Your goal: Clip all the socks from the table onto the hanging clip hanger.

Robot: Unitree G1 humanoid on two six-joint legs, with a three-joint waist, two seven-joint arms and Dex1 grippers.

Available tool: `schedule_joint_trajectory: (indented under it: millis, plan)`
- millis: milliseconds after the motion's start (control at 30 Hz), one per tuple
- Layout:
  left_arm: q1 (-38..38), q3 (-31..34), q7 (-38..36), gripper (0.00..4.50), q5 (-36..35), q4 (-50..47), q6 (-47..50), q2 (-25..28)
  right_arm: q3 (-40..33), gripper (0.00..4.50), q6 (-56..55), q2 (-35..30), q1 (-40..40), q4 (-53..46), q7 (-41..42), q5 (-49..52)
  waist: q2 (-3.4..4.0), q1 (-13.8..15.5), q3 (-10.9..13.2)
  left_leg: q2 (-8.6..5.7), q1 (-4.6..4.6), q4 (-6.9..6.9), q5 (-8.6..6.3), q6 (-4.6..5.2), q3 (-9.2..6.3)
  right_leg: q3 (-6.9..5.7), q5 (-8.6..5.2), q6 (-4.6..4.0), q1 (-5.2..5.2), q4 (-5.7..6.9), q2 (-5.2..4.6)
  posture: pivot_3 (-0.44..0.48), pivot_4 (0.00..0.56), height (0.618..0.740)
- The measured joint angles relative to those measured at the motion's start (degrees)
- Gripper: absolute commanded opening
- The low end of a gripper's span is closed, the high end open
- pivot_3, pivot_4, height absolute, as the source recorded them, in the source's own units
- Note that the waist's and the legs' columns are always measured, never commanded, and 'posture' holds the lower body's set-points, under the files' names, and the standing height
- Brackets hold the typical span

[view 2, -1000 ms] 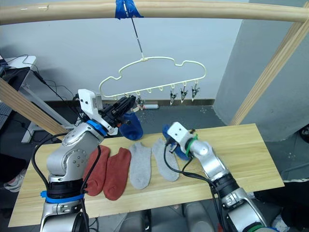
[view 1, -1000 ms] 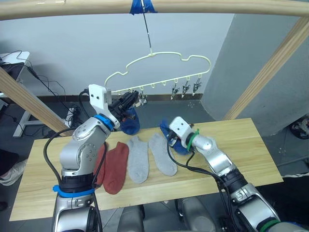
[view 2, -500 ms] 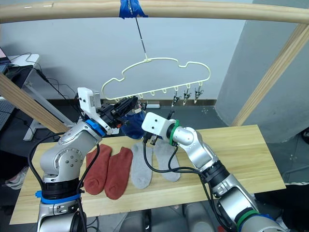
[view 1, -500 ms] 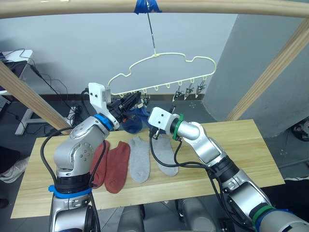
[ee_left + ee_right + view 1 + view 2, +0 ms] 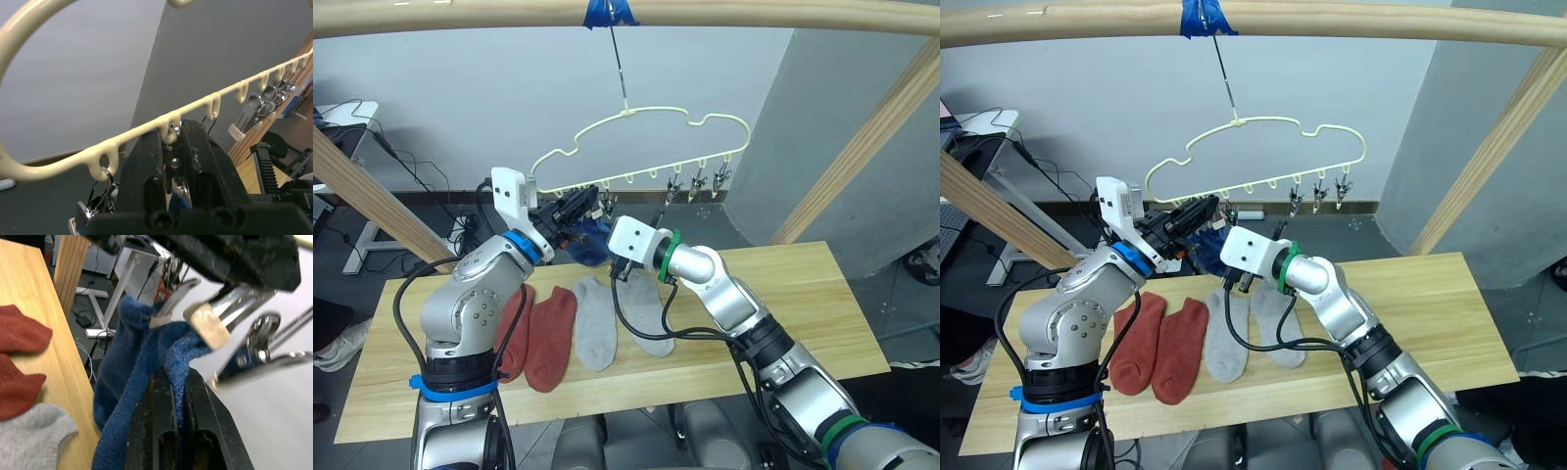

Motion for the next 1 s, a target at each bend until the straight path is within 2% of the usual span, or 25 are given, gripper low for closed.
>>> schedule_joint_trajectory:
  millis: [533,600,667,833,1000]
  plan:
    - [0.4,-0.3,-0.1,0.21,0.4,-0.3,-0.5,0.0,-1.5,0.0,1.2,1.8,0.0,-0.6,-0.4,0.9,0.0,0.0,0.0,0.0,0.01,0.02,0.0,0.0,-0.02,-0.02,0.0,-0.01,0.0,0.09,0.0,-0.181,0.219,0.74]
    - [0.5,-0.2,0.1,0.92,0.4,-0.3,-0.5,-0.1,-1.5,0.0,1.7,1.9,0.0,-0.8,-0.4,1.0,0.0,0.0,0.0,0.0,0.02,0.03,0.0,0.0,-0.02,-0.02,0.0,-0.01,0.0,0.1,0.0,-0.181,0.219,0.74]
    - [0.6,-0.2,0.1,1.4,0.4,-0.3,-0.6,-0.2,-1.5,0.0,1.8,2.0,0.0,-0.9,-0.4,1.1,0.0,0.0,0.0,0.0,0.02,0.03,0.0,0.0,-0.02,-0.02,0.0,-0.01,0.0,0.11,0.0,-0.18,0.219,0.74]
    - [1.6,-0.3,0.0,2.92,0.4,-0.3,-0.3,0.0,-2.0,0.0,2.0,2.3,0.0,-1.4,-0.4,1.1,0.0,0.0,0.0,0.0,0.03,0.03,0.0,0.0,-0.02,-0.02,0.0,-0.01,0.0,0.14,0.0,-0.179,0.218,0.74]
    - [3.0,-0.3,-0.7,2.92,0.2,-0.6,0.3,0.9,-2.0,0.0,2.4,2.7,0.0,-1.4,-0.4,1.1,0.0,0.0,0.0,0.0,0.03,0.05,0.0,0.0,-0.04,-0.04,0.01,-0.01,0.0,0.19,0.0,-0.173,0.216,0.74]
